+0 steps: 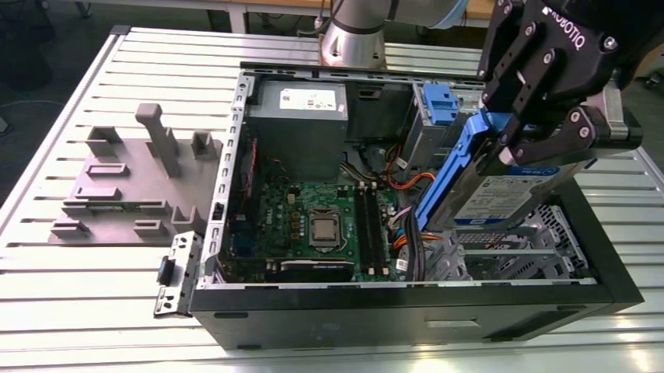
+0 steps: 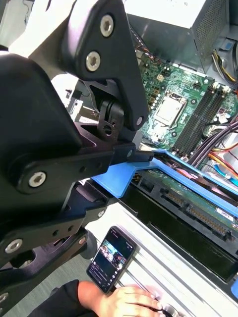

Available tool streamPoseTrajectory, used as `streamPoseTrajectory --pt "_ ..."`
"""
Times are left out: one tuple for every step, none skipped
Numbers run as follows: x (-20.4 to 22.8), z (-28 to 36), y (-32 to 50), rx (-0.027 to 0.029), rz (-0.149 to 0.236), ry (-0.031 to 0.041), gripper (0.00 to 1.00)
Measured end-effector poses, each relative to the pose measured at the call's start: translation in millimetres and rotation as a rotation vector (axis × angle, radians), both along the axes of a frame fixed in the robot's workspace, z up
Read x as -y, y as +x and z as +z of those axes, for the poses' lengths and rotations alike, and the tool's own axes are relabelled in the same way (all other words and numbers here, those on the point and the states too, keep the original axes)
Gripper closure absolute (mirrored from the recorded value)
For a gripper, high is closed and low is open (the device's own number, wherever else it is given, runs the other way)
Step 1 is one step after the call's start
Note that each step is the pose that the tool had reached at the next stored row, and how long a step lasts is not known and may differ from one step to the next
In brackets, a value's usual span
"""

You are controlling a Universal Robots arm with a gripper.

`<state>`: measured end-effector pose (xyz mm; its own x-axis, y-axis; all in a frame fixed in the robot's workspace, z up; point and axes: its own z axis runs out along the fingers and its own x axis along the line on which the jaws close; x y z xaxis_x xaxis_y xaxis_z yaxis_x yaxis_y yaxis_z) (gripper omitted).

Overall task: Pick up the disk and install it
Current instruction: 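Insert the disk into the insertion slot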

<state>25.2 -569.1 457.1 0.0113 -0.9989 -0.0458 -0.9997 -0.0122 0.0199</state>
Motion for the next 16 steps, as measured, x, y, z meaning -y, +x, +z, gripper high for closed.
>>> streamPoseTrajectory --pt "0.0 -0.1 1.0 0.0 0.0 0.0 0.63" --pt "0.0 -0.3 2.8 0.0 0.0 0.0 0.63" --pt "0.0 -0.6 5.0 0.0001 0.0 0.0002 0.63" --pt "0.0 -0.9 7.3 0.0001 0.0 0.0001 0.63" --pt "0.0 -1.1 9.4 0.0001 0.0 0.0001 0.63" --pt "0.0 -1.4 11.3 0.0 0.0 0.0001 0.63" --pt "0.0 -1.7 13.3 0.0 0.0 0.0002 0.63" --pt "0.0 -1.9 15.3 0.0 0.0 0.0001 0.63" --pt "0.0 -2.2 17.2 0.0001 0.0 0.0001 0.63" --pt "0.0 -2.5 18.9 0.0 0.0 0.0001 0.63" --pt "0.0 -2.7 20.4 0.0 0.0 0.0001 0.63" --pt "0.0 -2.9 21.8 0.0001 0.0 0.0002 0.63" --pt "0.0 -3.2 23.2 0.0 0.0 0.0001 0.63" --pt "0.0 -3.3 24.8 0.0 0.0 0.0 0.63" --pt "0.0 -3.6 26.4 0.0 0.0 0.0 0.63" --pt "0.0 -3.8 27.9 0.0 0.0 0.0 0.63"
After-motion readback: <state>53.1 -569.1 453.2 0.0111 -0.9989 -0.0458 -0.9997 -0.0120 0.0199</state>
